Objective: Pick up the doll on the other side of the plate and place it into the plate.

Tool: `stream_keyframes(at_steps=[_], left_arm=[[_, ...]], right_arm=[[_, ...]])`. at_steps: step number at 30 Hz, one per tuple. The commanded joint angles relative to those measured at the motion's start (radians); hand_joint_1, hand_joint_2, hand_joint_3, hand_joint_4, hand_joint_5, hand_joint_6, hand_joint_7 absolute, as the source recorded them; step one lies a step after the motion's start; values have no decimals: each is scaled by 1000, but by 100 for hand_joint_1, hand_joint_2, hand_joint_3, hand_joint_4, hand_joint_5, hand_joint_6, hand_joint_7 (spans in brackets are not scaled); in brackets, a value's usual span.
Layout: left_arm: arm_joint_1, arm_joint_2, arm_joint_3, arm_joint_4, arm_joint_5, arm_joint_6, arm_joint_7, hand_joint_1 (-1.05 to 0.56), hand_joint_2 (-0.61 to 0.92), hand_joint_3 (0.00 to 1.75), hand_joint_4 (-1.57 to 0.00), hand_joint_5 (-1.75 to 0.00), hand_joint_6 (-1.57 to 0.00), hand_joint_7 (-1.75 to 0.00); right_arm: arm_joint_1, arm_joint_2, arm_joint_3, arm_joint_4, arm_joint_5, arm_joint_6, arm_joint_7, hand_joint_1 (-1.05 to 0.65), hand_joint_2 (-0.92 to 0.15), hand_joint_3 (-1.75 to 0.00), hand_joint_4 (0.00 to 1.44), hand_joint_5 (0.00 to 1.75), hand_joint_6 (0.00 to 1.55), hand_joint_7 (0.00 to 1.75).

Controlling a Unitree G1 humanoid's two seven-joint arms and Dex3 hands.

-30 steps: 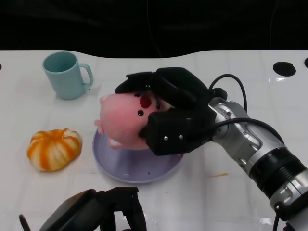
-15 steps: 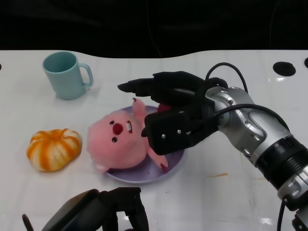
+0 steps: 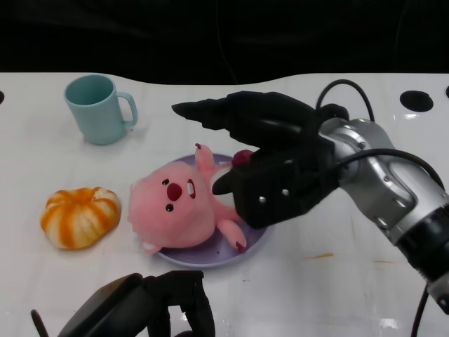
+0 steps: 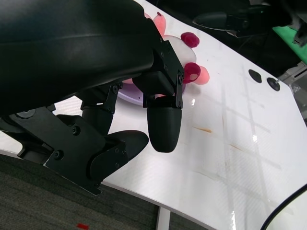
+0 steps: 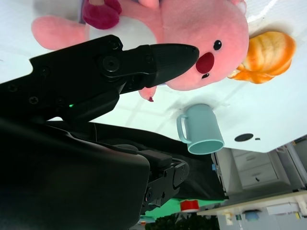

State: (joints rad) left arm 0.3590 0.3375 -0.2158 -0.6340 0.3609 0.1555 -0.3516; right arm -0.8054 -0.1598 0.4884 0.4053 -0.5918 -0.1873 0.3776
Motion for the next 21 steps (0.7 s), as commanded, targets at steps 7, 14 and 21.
stream_keyframes(at_steps=[7,14,21], left_arm=[[-7,11,9,14,0,-16,10,-17,55,110,-69,-167,-66,-140],[-11,9,11,18,-6,-11,8,-15,54,111,-68,-166,-66,-139],[-17,13,24,36,-18,-31,9,-16,54,112,-68,-167,-66,-139]], right_arm=[[163,-117,-84,-199,94,-36,28,-79,-92,-20,9,40,18,8],[360,-170,-205,-293,221,-160,-45,-49,-92,-8,42,70,54,21],[517,-170,-289,-337,339,-216,-64,-10,-90,-5,76,121,95,42]])
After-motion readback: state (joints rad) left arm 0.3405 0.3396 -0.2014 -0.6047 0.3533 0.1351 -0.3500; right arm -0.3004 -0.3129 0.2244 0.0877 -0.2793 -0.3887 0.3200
